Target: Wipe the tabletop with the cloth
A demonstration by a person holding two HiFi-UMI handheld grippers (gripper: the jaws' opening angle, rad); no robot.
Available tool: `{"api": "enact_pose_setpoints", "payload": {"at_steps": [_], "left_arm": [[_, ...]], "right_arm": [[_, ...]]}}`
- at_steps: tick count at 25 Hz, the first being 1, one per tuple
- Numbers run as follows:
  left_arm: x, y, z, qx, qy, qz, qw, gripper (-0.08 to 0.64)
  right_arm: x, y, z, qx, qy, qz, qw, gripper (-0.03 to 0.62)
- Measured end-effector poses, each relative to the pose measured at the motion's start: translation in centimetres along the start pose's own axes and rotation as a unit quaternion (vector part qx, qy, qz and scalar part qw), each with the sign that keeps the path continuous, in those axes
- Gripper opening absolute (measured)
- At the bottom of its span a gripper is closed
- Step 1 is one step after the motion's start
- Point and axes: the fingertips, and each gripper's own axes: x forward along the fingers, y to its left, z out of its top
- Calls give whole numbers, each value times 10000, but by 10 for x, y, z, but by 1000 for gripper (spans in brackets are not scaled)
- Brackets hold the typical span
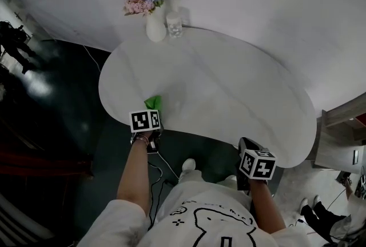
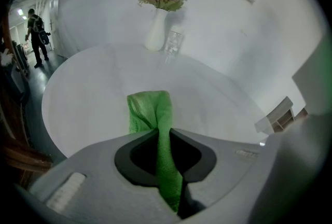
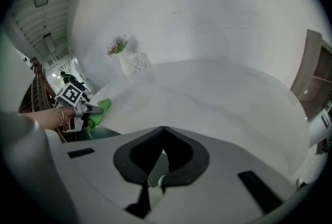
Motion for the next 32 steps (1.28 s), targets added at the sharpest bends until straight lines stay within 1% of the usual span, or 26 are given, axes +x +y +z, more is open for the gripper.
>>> {"api": "enact_pose_setpoints", "payload": {"at_steps": [3, 9, 11, 14, 17, 19, 24, 28, 32], "left_arm": [[2, -11, -4, -1, 17, -35, 10000, 54], [5, -41, -12, 71, 47, -141, 9999, 54], [6, -49, -15, 106, 70, -158, 9998, 54], [8, -60, -17, 129, 110, -225, 9996, 54], [10, -73, -21, 55, 145, -362, 9992, 54], [11, -83, -24, 59, 170, -435, 9989, 54], [15, -108, -30, 210, 235, -519, 9982, 54], [15, -122, -34, 216, 281, -567, 9978, 54], [19, -140, -40, 400, 358, -577, 9969, 54]], "right_arm": [[-7, -11, -2, -34, 33, -20, 10000, -5], [-17, -41, -11, 242, 384, -286, 9986, -5], [-21, -46, -12, 271, 424, -326, 9982, -5], [-24, -46, -14, 223, 464, -276, 9983, -5], [-27, -48, -22, 123, 547, -217, 9982, -5], [-30, -52, -26, 153, 568, -192, 9981, -5], [-39, -65, -32, 282, 541, -161, 9980, -5], [-46, -70, -35, 322, 505, -105, 9982, -5], [-50, -75, -43, 339, 513, -7, 9981, -5]]}}
